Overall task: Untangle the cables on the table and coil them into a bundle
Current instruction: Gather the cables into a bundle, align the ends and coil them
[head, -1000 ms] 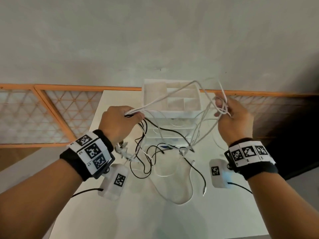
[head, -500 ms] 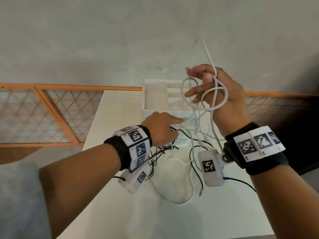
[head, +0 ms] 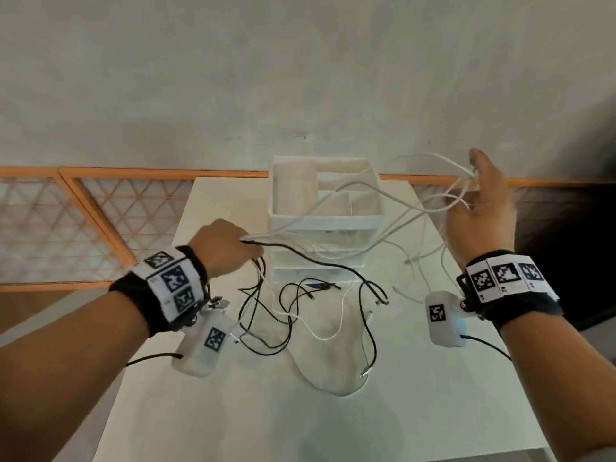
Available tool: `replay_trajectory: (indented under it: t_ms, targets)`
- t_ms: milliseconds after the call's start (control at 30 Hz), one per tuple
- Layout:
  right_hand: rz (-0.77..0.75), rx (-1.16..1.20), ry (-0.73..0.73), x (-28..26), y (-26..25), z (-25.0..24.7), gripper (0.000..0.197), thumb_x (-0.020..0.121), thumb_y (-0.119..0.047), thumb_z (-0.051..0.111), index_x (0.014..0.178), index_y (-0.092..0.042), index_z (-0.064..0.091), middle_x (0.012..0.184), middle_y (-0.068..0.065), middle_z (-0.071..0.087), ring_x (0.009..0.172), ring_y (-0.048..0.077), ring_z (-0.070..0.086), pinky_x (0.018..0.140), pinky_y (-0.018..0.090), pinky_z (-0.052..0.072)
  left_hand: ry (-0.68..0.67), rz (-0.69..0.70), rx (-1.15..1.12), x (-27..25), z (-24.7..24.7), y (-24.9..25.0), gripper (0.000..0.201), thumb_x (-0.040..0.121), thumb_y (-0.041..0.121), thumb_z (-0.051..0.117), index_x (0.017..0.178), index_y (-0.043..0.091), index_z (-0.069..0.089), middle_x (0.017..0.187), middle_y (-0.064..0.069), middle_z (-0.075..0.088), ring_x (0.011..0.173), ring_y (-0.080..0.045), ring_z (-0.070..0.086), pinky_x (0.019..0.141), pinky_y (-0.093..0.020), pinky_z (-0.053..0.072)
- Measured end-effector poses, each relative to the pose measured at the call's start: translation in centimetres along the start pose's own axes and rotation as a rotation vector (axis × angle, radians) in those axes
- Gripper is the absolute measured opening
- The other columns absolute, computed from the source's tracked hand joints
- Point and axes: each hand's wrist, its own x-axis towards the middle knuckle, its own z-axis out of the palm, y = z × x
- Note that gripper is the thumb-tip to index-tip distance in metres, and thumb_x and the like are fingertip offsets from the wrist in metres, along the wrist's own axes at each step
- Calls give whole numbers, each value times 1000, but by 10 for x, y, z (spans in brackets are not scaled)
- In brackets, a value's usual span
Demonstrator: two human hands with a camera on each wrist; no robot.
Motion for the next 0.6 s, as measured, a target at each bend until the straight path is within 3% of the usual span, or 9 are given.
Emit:
replay_trajectory:
  t_ms: [67,100,200,267,333,400,467,533,600]
  targets:
    - [-25,-36,-50,-4,9,7,59,91,-5,62,144,-24,42,146,-9,40,84,-13,59,74,4,47,30,-47,-235,-4,-11,-1,36,86,35,69,63,11,57,51,-1,38,44,-18,34,44,-23,26]
    - [-17,-77,-89,-7,18,10,62,90,-6,65,144,-23,40,141,-11,39,84,-13,60,78,15,52,36,-55,-358,-6,-16,-2,35,85,35,71,61,12,57,52,-1,30,44,-16,26,44,-23,22]
    - [110,-238,-237,-22,54,18,77,85,-20,75,145,-24,27,145,-4,35,96,18,66,89,41,54,85,-39,-632,-13,-34,1,27,84,35,73,66,16,69,61,-2,18,48,-17,16,44,-24,16]
    - [217,-379,-333,-34,83,19,93,80,-30,80,150,-19,20,155,5,26,112,31,62,98,43,49,137,-2,-739,-16,-46,4,24,84,35,74,71,15,68,64,-3,16,47,-17,16,42,-21,16]
    - [314,-473,-464,-47,108,19,101,75,-37,83,152,-15,20,158,9,23,132,34,48,110,43,39,179,22,-811,-17,-55,6,23,83,34,74,71,15,67,60,-1,18,46,-17,16,40,-20,17]
    - [411,-519,-663,-58,121,20,101,77,-38,81,154,-17,19,157,7,32,140,31,39,114,40,33,184,38,-872,-17,-60,9,23,83,31,75,65,18,69,57,0,21,45,-16,15,39,-20,15]
    - [468,-502,-747,-59,120,23,91,83,-27,75,155,-20,20,148,4,48,134,29,47,110,37,36,163,60,-914,-18,-59,15,21,83,26,73,65,17,68,53,1,22,43,-14,15,40,-21,13]
    - [381,-471,-674,-52,104,26,80,83,-17,68,152,-25,28,124,2,65,117,27,58,100,34,43,128,72,-929,-21,-56,24,24,85,22,69,62,17,65,48,5,22,41,-13,15,43,-24,11]
    - [225,-379,-548,-40,67,27,68,82,-16,67,144,-29,41,101,-5,67,94,20,61,92,34,47,82,71,-944,-24,-53,35,43,86,22,65,45,23,54,44,8,22,41,-13,13,46,-27,9]
